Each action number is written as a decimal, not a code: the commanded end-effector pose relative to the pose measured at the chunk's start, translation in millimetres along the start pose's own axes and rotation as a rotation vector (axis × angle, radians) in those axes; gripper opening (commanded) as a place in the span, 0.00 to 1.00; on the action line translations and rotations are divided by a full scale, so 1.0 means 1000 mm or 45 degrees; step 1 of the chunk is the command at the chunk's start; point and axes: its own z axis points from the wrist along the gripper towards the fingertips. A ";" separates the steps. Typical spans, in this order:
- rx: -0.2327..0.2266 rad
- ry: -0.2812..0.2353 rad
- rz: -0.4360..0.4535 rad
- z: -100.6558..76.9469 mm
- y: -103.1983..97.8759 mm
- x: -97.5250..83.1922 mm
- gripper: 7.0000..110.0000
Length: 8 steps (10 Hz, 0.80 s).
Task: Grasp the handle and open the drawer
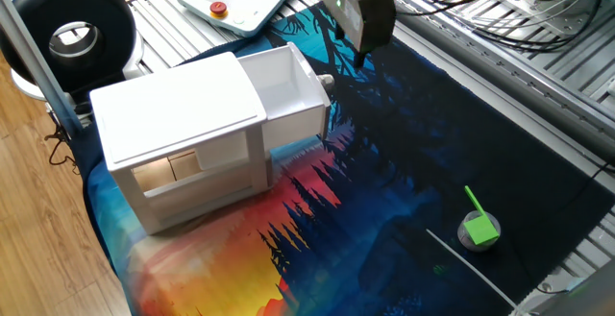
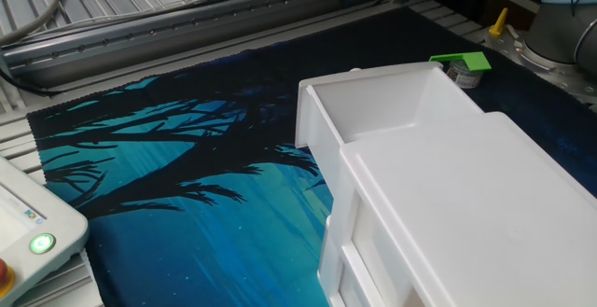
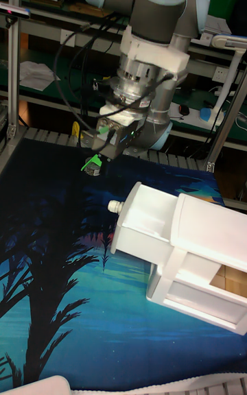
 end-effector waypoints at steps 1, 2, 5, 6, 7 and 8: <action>-0.034 -0.069 0.537 -0.018 0.010 -0.022 0.57; -0.046 -0.095 0.694 -0.019 0.010 -0.030 0.57; -0.060 -0.199 0.972 -0.020 0.002 -0.051 0.57; -0.032 -0.232 1.046 -0.020 -0.008 -0.055 0.57; -0.025 -0.245 1.070 -0.019 -0.012 -0.056 0.57; -0.019 -0.245 1.081 -0.018 -0.014 -0.056 0.57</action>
